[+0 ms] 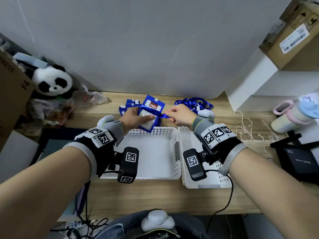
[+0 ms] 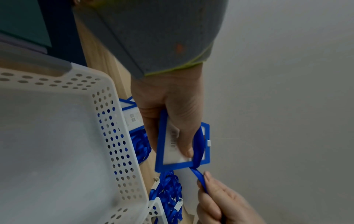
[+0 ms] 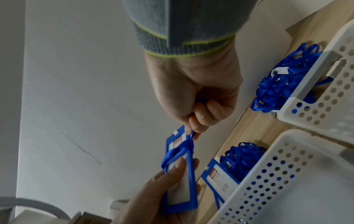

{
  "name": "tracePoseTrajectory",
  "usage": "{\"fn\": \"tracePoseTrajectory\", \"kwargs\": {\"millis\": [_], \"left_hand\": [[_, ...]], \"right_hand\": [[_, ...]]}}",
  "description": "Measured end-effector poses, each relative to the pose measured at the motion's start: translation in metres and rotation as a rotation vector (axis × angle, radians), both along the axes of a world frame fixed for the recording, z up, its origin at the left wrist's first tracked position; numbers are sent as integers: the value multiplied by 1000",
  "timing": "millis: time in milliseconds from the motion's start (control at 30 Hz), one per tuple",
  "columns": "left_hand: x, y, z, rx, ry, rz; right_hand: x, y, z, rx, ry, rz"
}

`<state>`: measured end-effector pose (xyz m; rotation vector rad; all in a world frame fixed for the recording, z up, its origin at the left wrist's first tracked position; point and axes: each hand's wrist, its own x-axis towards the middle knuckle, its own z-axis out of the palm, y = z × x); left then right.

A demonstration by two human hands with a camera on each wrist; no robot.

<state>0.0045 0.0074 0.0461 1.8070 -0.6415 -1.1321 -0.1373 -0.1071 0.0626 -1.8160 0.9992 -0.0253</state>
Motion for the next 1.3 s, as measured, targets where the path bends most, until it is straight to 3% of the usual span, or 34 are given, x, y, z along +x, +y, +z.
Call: {"fn": "tracePoseTrajectory", "kwargs": {"millis": [200,267,433,700,1000,1067,1167,1300], "left_hand": [[-4,-8,8,-23,-70,-9],[-9,-9,9,-39,-89,-41],[-14,-6,7,-47,-143,-66],[-9,-2,0,-49,-136,-24],[-9,-2,9,0,-140,-158],[-7,-2,7,33,-193,-175],[-4,-1,7,64,-281,-201],[-5,0,9,55,-188,-180]], "right_hand": [[10,2,12,192,-368,-294],[17,3,12,201,-392,-317],[28,10,-5,-47,-281,-262],[26,29,-9,-576,-55,156],[33,25,2,-791,217,342],[34,27,2,-763,204,296],[37,27,-9,-537,70,163],[39,22,-13,-356,65,124]]}}
